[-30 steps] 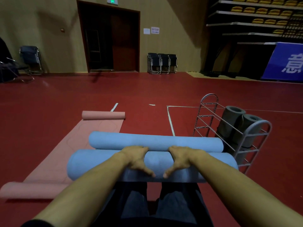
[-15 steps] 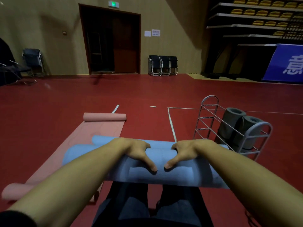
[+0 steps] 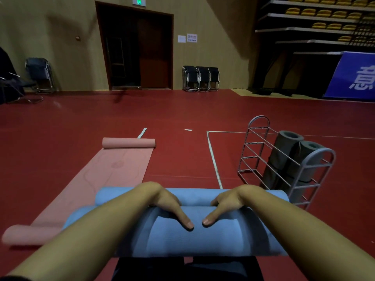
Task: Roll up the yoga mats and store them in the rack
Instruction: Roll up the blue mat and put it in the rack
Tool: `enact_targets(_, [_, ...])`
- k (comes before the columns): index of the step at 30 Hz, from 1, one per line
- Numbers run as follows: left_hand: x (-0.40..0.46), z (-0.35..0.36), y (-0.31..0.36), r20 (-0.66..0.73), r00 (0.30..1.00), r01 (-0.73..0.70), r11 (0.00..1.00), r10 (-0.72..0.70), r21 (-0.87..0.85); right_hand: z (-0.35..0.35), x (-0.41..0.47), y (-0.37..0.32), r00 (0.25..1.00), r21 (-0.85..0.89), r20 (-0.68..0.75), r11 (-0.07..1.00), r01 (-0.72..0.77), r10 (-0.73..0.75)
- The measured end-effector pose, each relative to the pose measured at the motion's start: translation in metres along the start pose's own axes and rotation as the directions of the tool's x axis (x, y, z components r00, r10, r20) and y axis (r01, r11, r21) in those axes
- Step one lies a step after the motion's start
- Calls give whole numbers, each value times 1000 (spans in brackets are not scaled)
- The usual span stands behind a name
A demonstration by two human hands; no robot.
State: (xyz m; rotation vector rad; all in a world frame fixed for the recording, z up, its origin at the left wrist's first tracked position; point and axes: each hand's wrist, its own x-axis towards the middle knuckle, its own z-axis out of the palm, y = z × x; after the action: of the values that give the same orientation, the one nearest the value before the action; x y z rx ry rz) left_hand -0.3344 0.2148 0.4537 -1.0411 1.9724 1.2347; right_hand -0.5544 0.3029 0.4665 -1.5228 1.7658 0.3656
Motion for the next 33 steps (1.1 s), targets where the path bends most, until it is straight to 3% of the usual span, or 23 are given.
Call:
enact_targets(6, [-11,-10,5,-251,965,-32,984,76,173,-3,8,6,988,6,-148,999,54,-53])
enact_targets(17, [-3,-16,9,-318,933,-72,954,167,292,0,23,17,939,-8,-305,987,164,-158])
enact_targets(24, [2,-16,-2,-341,925,-80,963,168,257,2,24,12,863,-44,-449,970,238,-232])
enact_targets(29, [7,-20,-3,-380,910,-55,955,167,290,1,25,15,887,-25,-429,984,178,-171])
enact_targets(33, [10,-20,-5,-394,901,-74,960,181,272,-5,18,10,949,-159,-271,980,118,-158])
